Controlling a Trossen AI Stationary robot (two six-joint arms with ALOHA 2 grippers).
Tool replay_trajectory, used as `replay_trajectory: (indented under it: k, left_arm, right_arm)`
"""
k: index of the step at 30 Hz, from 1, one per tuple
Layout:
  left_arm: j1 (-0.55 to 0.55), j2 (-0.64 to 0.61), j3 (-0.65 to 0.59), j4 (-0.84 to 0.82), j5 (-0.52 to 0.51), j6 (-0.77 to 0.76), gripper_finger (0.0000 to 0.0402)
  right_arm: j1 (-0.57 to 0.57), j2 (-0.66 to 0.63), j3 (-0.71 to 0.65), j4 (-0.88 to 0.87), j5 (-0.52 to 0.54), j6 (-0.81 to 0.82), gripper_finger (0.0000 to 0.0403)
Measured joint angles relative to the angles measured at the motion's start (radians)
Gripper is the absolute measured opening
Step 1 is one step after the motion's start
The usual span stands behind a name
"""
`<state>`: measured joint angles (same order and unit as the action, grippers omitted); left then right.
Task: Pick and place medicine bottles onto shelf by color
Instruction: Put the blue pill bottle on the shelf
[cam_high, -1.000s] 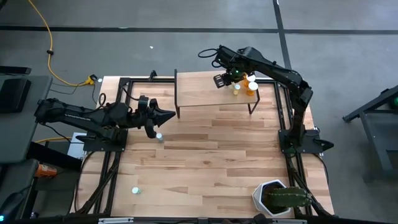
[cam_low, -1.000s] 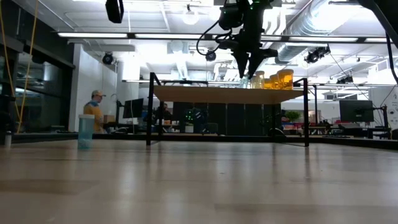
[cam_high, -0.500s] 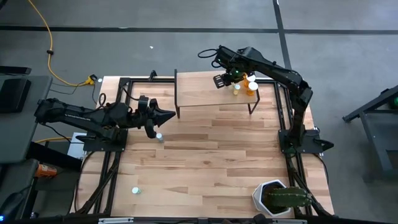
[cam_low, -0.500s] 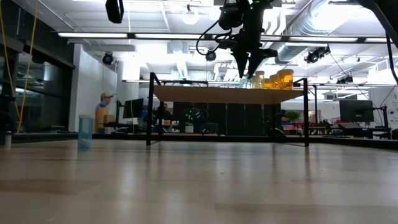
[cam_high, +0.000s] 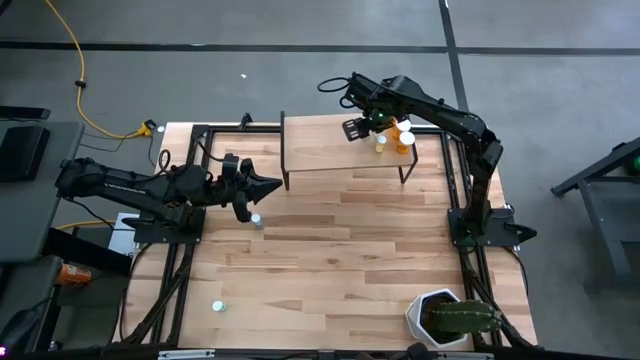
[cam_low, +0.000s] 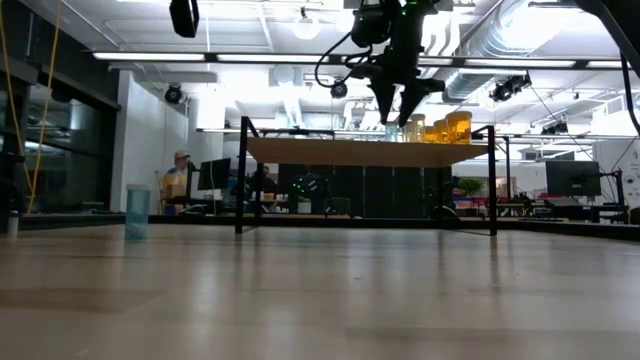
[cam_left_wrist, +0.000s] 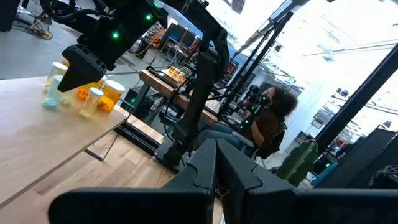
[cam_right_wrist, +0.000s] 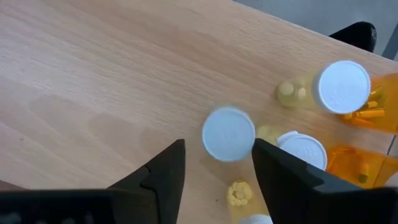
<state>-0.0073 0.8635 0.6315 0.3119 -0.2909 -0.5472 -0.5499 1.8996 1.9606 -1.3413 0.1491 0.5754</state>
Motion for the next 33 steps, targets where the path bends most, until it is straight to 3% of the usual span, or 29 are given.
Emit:
replay_trajectory:
  k: [13, 18, 22, 28, 33]
  left_arm:
    - [0.000, -0.030, -0.001, -0.004, 0.001, 0.108, 0.0000]
    - [0.002, -0.092, -0.001, -0.042, 0.005, 0.151, 0.0000]
    - [0.002, -0.140, -0.001, -0.096, 0.031, 0.201, 0.0000]
    - [0.002, -0.175, -0.001, -0.141, 0.059, 0.203, 0.0000]
    - [0.002, -0.175, -0.001, -0.141, 0.063, 0.203, 0.0001]
  right_arm:
    - [0.047, -0.004, 0.061, -0.005, -0.053, -0.101, 0.0179]
    - [0.130, -0.032, 0.140, -0.028, -0.060, -0.168, 0.0179]
    - [0.243, -0.097, 0.130, -0.049, -0.075, -0.221, 0.0179]
    - [0.428, -0.240, -0.027, -0.070, -0.038, -0.192, 0.0179]
    - [0.555, -0.449, -0.340, 0.049, 0.030, -0.021, 0.0179]
